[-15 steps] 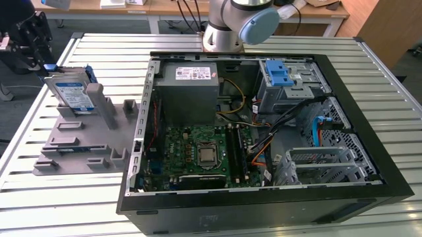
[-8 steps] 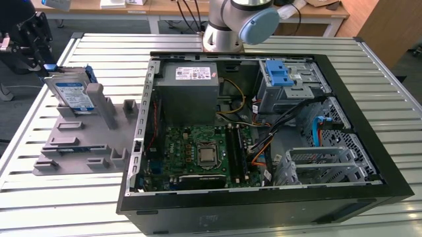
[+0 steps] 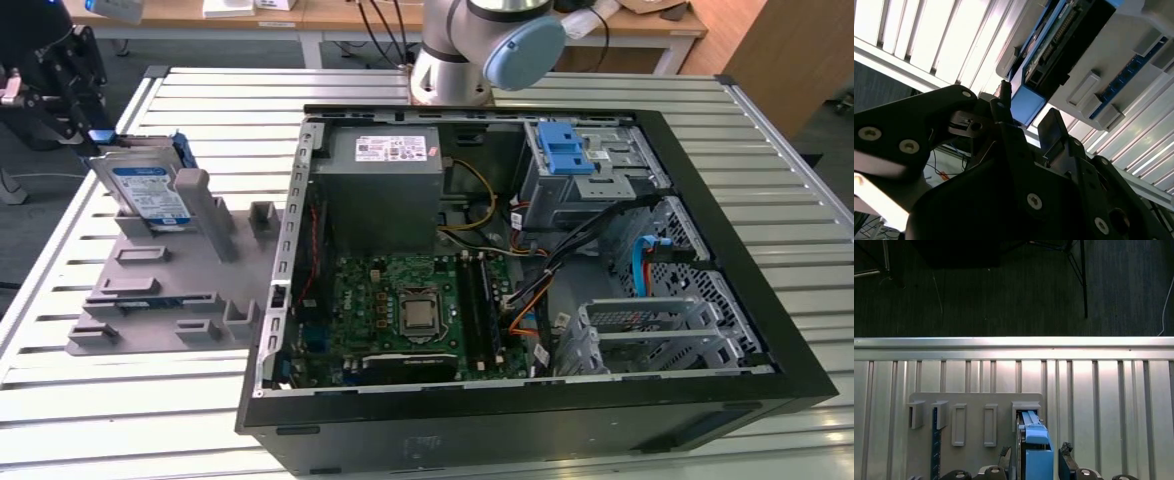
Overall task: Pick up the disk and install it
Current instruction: 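Pick up the disk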
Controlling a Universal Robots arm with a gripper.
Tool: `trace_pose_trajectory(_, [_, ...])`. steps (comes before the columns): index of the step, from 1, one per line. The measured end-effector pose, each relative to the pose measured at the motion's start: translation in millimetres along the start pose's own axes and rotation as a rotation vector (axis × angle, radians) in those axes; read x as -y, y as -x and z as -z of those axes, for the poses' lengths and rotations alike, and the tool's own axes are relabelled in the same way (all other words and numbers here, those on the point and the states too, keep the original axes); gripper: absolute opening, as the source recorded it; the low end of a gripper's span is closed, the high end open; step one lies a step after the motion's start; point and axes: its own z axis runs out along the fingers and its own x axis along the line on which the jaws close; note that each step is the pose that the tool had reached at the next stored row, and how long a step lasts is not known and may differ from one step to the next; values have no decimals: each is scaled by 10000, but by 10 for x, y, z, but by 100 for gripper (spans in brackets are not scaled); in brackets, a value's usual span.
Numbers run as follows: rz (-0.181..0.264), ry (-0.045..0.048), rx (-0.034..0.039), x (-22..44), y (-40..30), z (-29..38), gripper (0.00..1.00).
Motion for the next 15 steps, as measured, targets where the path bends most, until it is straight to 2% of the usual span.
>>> trace_pose_trajectory(6, [0,0,0,1,-1,-43,49])
trace_pose_trajectory(10, [0,-2,0,3,-2,-95,49])
trace_pose_trajectory(15, [2,-92,2,-3,-4,-160,49])
